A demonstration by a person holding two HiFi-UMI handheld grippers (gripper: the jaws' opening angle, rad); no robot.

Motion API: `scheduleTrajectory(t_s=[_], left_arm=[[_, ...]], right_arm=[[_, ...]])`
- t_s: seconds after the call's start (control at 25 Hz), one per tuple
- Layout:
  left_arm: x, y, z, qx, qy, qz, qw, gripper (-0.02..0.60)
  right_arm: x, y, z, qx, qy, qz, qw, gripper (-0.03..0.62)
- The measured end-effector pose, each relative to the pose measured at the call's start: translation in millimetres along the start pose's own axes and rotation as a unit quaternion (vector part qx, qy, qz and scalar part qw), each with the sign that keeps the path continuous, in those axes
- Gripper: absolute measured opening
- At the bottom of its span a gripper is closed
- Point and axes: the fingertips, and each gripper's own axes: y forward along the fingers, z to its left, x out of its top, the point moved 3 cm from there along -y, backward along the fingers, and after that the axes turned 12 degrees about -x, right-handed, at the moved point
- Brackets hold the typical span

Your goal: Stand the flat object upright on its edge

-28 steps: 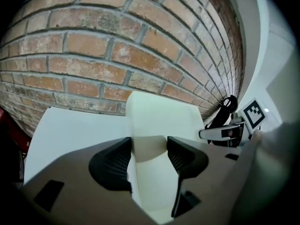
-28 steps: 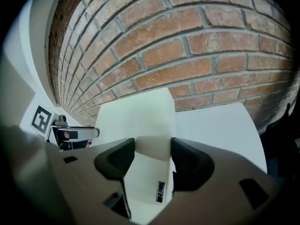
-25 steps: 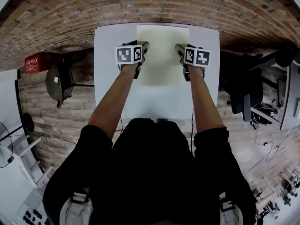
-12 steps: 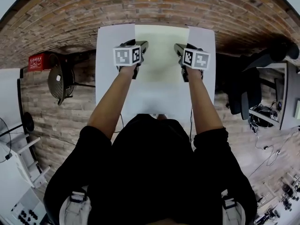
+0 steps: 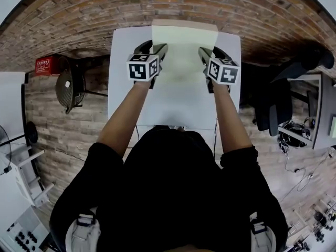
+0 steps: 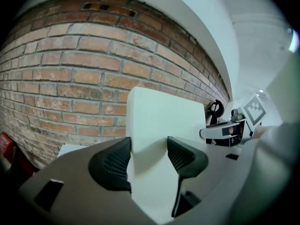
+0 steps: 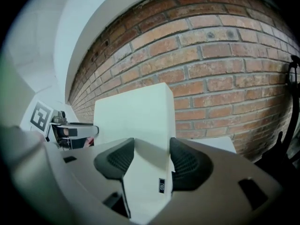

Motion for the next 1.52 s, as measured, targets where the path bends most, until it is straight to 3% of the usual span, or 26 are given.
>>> scheduleTrajectory(t_s=[0.44,0.76,1.28,1.52], left_arm=[[11.9,-16.8,-17.5,-0.008,0.084,-0.085,0.9928,0.247],[7.3,-18.3,-24.8,-0.029,0.109,-0.145,0.983,0.247],[-11.8,-19.0,-31.6,-0.049,0.161,-0.209,0.9634,0.247],[-25.1,-14.3,-30.7,-0.051,0.178,-0.207,0.9606,0.247]], right_arm=[[5.6,-20.2,1.4,0.014,-0.031,-0.097,0.995,0.249],[5.1,-32.4,-1.7,0.006,-0.057,-0.168,0.984,0.25],[-17.8,-49.0,-1.3,-0.023,-0.101,-0.249,0.963,0.242],[-35.1,-49.3,-2.1,-0.037,-0.121,-0.249,0.96,0.232]])
